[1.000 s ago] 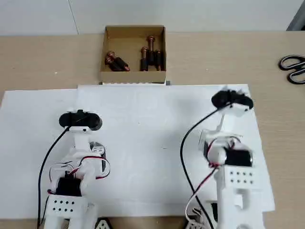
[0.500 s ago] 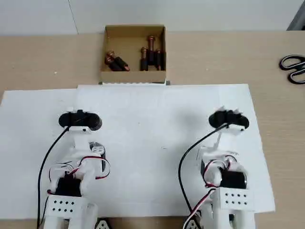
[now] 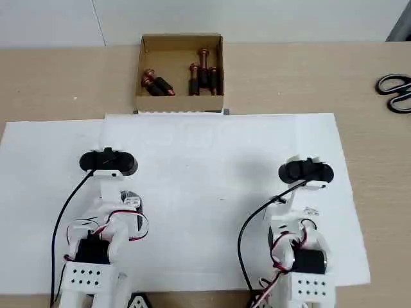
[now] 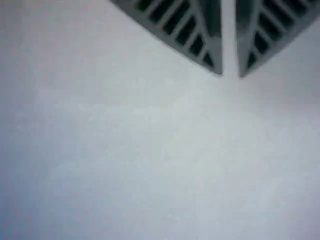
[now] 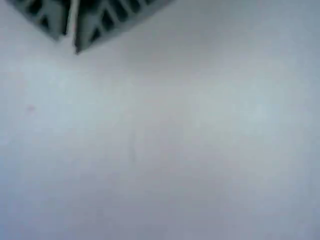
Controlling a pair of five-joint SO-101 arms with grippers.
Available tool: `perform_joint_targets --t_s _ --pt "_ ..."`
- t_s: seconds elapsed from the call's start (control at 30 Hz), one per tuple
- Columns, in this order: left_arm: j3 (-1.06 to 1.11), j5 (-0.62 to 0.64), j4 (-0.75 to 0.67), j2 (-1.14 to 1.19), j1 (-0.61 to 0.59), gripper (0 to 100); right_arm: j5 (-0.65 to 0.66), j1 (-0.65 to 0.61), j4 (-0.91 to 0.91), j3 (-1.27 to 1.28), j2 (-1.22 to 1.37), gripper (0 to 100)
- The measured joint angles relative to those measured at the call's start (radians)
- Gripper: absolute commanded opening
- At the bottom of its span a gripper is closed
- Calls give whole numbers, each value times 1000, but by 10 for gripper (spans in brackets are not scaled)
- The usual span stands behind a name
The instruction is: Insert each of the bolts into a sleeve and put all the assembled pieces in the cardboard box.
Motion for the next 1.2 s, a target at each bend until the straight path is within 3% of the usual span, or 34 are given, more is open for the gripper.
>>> perform_joint_targets --t_s 0.23,1.2 --pt "0 0 0 0 0 6 3 2 44 41 -230 4" --pt "0 0 0 0 0 6 3 2 69 41 -239 4"
